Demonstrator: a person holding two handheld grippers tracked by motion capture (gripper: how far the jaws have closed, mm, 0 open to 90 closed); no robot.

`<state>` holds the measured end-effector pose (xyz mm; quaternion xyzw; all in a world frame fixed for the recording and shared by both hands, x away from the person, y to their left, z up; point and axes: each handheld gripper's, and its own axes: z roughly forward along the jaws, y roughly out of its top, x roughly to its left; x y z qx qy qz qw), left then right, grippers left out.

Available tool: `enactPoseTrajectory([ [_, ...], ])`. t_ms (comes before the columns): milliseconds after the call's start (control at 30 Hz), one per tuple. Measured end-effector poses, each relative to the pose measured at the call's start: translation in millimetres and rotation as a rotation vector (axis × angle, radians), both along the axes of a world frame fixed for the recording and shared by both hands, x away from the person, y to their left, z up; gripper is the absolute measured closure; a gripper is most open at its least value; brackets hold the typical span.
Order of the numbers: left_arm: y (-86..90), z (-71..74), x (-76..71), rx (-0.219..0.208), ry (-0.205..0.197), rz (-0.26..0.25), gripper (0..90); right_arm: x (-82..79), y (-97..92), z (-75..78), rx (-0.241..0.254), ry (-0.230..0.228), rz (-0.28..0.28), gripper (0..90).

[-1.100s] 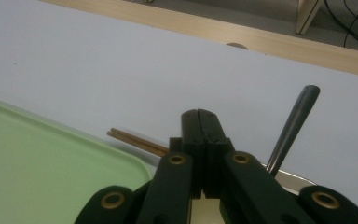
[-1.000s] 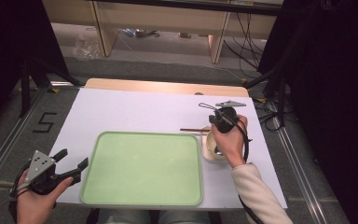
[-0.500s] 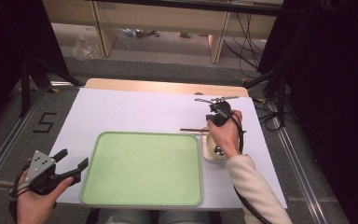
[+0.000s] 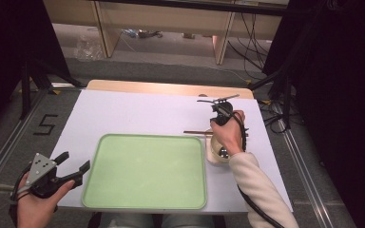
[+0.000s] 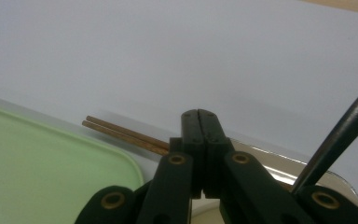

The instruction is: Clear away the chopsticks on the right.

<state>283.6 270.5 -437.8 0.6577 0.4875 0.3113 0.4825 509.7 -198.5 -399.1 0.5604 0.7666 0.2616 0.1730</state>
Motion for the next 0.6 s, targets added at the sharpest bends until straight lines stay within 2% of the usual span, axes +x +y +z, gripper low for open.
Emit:
enactPoseTrajectory([
  [67, 0.0, 0.1, -0.1, 0.001, 0.0, -0.001, 21.3, 3.3, 0.3, -1.7, -0.005, 0.005, 0.015, 90.0],
  [133, 0.1, 0.1, -0.2, 0.001, 0.0, 0.0, 21.3, 3.9, 2.5, -1.8, -0.007, 0.02, -0.006, 90.0],
  [267, 0.1, -0.1, 0.1, -0.003, 0.001, 0.001, 21.3, 8.8, 3.4, -4.6, -0.029, 0.044, -0.008, 90.0],
  [333, 0.1, 0.0, 0.1, -0.003, 0.0, 0.001, 21.3, 8.6, 5.2, -3.8, -0.024, 0.085, -0.021, 90.0],
  [367, 0.1, -0.1, 0.1, -0.002, 0.0, 0.001, 21.4, 9.3, 5.7, -4.2, -0.026, 0.083, -0.024, 90.0],
  [400, 0.0, -0.1, 0.1, -0.002, 0.001, 0.001, 21.3, 11.1, 4.9, -5.3, -0.043, 0.066, -0.002, 90.0],
  [500, -0.1, 0.0, 0.0, -0.001, 0.0, 0.001, 21.4, 11.7, 8.4, -4.4, -0.039, 0.114, -0.026, 90.0],
  [600, 0.4, 0.0, 0.1, -0.001, -0.001, 0.001, 21.5, 14.4, 9.9, -6.1, -0.039, 0.133, -0.032, 90.0],
])
